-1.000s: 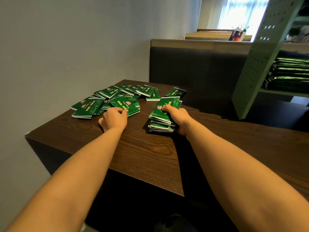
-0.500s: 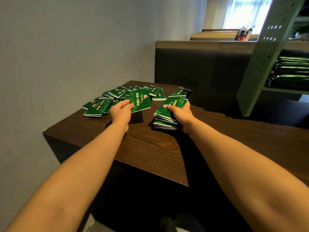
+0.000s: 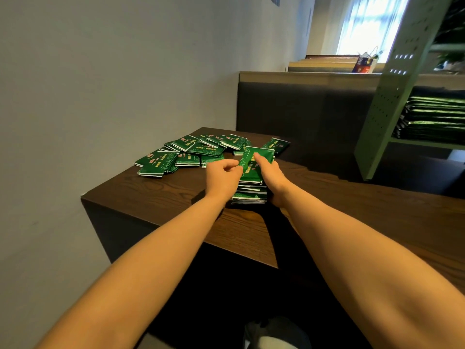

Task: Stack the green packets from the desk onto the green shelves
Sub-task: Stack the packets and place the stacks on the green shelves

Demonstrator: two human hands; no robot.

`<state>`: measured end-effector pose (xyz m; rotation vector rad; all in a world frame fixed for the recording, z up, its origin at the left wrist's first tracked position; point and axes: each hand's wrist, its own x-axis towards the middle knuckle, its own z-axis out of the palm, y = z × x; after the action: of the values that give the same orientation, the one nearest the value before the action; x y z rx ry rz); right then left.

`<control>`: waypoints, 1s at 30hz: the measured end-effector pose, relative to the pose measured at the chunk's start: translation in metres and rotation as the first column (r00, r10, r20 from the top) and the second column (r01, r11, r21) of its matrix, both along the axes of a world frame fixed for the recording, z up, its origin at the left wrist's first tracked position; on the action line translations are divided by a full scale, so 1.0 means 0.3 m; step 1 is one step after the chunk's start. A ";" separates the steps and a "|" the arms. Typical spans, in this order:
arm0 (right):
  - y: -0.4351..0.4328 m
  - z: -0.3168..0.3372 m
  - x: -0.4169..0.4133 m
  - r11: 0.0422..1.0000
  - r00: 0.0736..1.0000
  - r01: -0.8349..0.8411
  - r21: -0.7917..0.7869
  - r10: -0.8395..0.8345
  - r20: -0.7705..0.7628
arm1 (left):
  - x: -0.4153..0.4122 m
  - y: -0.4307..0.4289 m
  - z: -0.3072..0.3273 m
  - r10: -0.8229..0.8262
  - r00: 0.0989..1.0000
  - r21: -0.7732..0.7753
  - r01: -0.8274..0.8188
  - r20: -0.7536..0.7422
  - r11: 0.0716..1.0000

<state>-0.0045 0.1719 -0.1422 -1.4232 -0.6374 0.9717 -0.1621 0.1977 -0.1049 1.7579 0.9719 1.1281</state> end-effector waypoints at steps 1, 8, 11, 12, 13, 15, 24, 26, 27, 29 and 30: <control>-0.055 0.069 -0.070 1.000 1.000 0.013 0.022 -0.013 0.020 | -0.007 -0.003 0.000 0.001 1.000 0.007 -0.001 -0.008 1.000; -0.072 0.102 -0.132 0.997 0.998 -0.020 0.071 0.016 0.058 | -0.050 0.003 0.012 0.003 1.000 -0.044 -0.002 0.017 0.999; -0.030 0.035 -0.097 0.996 0.995 0.061 0.064 -0.065 0.070 | -0.051 0.015 0.038 0.000 1.000 -0.114 0.001 0.008 0.993; -0.008 0.006 -0.075 0.994 0.994 0.083 0.065 -0.087 0.065 | -0.053 0.021 0.043 0.009 1.000 -0.131 -0.008 0.007 0.991; 0.001 -0.012 -0.061 0.994 0.993 0.090 0.067 -0.095 0.066 | -0.054 0.025 0.048 0.021 1.000 -0.144 -0.019 0.014 0.989; -0.035 0.016 -0.089 0.990 0.991 0.100 0.095 -0.107 0.078 | -0.051 0.030 0.053 0.051 0.998 -0.169 -0.044 0.037 0.985; 0.049 -0.080 -0.006 0.989 0.986 0.135 0.051 -0.140 0.089 | -0.082 0.063 0.101 0.211 0.974 0.464 -0.151 -0.081 0.873; -0.010 0.006 -0.083 0.986 0.984 0.164 0.032 -0.166 0.070 | -0.071 0.035 0.091 0.128 0.975 0.558 -0.004 -0.184 0.830; -0.048 0.060 -0.131 0.986 0.983 0.169 0.015 -0.170 0.067 | -0.061 0.017 0.081 0.077 0.972 0.566 0.065 -0.223 0.822; -0.071 0.102 -0.162 0.985 0.984 0.174 0.002 -0.174 0.040 | -0.039 -0.017 0.053 -0.025 0.960 0.548 0.181 -0.280 0.817; -0.075 0.108 -0.161 0.985 0.984 0.175 -0.008 -0.175 0.019 | -0.031 -0.031 0.037 -0.073 0.951 0.526 0.228 -0.299 0.819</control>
<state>-0.0529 0.1494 -0.1098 -1.4716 -0.5118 0.8250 -0.1715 0.1885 -0.0938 2.4686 0.6640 1.1628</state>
